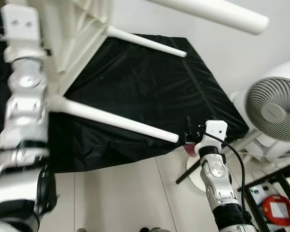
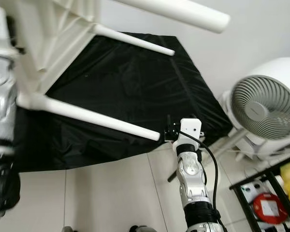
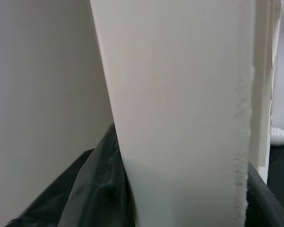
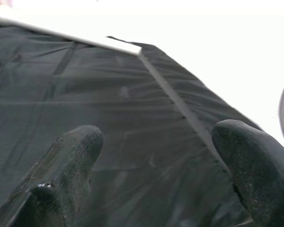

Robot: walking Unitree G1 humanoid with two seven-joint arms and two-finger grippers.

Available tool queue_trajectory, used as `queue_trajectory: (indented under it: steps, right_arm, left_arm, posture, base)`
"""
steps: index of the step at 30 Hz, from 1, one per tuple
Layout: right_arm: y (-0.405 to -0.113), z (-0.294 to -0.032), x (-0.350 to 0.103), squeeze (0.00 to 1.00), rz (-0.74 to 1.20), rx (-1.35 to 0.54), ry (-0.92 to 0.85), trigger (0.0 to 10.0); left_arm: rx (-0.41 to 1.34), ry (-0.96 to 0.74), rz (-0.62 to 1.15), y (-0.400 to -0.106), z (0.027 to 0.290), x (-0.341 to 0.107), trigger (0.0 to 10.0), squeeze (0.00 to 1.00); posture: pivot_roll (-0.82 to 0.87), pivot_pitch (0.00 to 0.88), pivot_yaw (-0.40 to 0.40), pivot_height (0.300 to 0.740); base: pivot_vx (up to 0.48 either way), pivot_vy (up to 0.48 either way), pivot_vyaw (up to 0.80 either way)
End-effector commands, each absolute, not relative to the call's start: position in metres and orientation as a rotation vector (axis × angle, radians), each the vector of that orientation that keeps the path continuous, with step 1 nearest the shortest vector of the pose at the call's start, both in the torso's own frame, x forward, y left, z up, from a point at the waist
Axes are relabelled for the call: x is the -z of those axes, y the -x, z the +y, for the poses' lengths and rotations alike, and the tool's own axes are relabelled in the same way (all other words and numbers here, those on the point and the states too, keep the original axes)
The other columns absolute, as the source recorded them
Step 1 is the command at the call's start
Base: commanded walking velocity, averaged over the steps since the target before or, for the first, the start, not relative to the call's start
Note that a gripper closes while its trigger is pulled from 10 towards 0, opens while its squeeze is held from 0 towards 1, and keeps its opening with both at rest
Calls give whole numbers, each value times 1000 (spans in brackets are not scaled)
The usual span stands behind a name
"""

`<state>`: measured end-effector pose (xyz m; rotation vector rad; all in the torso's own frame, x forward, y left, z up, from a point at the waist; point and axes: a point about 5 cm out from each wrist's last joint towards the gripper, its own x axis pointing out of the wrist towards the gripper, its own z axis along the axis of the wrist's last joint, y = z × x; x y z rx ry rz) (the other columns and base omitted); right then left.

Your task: Building children table

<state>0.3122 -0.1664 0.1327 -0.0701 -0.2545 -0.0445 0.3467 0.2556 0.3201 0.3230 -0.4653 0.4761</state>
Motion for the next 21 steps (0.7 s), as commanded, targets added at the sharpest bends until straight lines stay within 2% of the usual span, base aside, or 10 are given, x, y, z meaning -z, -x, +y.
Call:
queue_trajectory:
  steps: [1,4,6,14,18,21]
  right_arm:
    - [-314,-169,-129,0,-227,37,78,10000]
    - [-316,-166,-131,0,-231,22,81,10000]
    - [-316,-166,-131,0,-231,22,81,10000]
    - [-315,-172,-133,0,-234,23,91,10000]
    - [-315,-172,-133,0,-235,20,92,10000]
    - [-316,-172,-134,0,-237,17,95,10000]
  left_arm:
    - [-700,-350,-284,-337,292,-283,0,0]
    - [-806,-319,-273,-322,297,-275,0,0]
    - [-806,-319,-273,-322,297,-275,0,0]
    - [-979,-314,-212,-290,327,-265,0,0]
    - [-972,-293,-210,-288,325,-264,0,0]
    - [-969,-288,-230,-285,314,-265,0,0]
  posture:
    - [33,101,-168,740]
    - [29,98,-172,740]
    - [29,98,-172,740]
    - [9,88,-176,740]
    - [5,91,-180,740]
    - [-5,89,-184,740]
  base:
    - [0,0,0]
    - [0,0,0]
    - [0,0,0]
    - [0,0,0]
    - [0,0,0]
    - [0,0,0]
